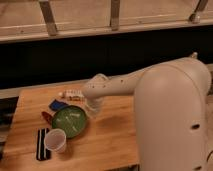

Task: Push the ceramic bowl across the table

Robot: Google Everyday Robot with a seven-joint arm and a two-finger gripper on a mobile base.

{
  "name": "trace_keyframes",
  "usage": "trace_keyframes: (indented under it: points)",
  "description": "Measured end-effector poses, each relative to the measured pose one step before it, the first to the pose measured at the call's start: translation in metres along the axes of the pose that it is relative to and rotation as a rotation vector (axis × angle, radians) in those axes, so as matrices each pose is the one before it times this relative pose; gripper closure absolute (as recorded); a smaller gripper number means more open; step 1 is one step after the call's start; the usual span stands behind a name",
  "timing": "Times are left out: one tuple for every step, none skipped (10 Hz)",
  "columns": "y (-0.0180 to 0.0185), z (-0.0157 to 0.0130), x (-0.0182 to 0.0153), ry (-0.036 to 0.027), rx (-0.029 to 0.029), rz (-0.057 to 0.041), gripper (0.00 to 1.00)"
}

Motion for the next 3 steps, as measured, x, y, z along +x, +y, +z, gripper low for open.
trace_keyframes:
  points:
    - [-0.02302,-0.01409,0.00405,-0.00316,0.05256,0.04870,1.00]
    - [-0.03497,-0.01643,0.00241,-0.00709,0.06674,0.06190,1.00]
    - [-0.03257,-0.01267,0.00253,-0.00109,0.05956,0.05373,1.00]
